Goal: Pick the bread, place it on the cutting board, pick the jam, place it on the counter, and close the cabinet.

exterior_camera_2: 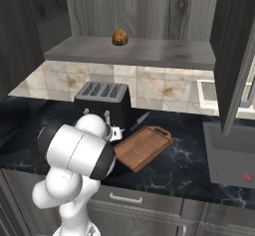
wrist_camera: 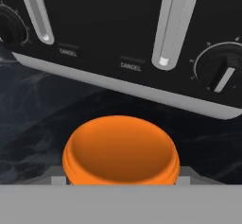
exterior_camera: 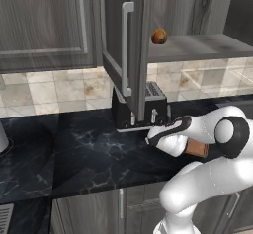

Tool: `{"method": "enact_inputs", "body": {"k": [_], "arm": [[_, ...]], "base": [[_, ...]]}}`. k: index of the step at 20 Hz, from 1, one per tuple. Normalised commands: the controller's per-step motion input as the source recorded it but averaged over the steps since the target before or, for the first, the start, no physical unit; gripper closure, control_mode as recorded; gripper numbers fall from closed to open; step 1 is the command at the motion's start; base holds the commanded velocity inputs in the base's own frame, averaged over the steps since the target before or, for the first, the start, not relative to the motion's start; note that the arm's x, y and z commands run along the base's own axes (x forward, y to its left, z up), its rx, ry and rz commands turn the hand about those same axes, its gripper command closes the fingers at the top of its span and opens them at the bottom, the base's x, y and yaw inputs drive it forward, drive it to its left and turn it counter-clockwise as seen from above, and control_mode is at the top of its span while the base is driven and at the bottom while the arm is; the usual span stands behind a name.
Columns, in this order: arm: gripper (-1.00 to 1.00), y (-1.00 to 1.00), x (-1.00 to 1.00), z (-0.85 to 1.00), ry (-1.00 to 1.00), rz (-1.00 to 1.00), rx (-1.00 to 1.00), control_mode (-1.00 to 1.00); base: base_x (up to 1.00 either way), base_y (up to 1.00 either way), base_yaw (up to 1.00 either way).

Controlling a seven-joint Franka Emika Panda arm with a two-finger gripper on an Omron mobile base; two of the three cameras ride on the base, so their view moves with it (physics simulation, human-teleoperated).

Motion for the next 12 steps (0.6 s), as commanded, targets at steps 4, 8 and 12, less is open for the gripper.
{"method": "enact_inputs", "body": {"k": [4,8,12], "arm": [[-1.00,0.00,0.00,0.00,0.00,0.00,0.00,-1.00],[-1.00,0.00,-0.03,0.00,0.00,0.00,0.00,-1.00],[-1.00,0.00,-0.15,0.00,0.00,0.00,0.00,-1.00]], "base": [[0.00,0.00,0.00],[0.00,0.00,0.00],[0.00,0.00,0.00]]}}
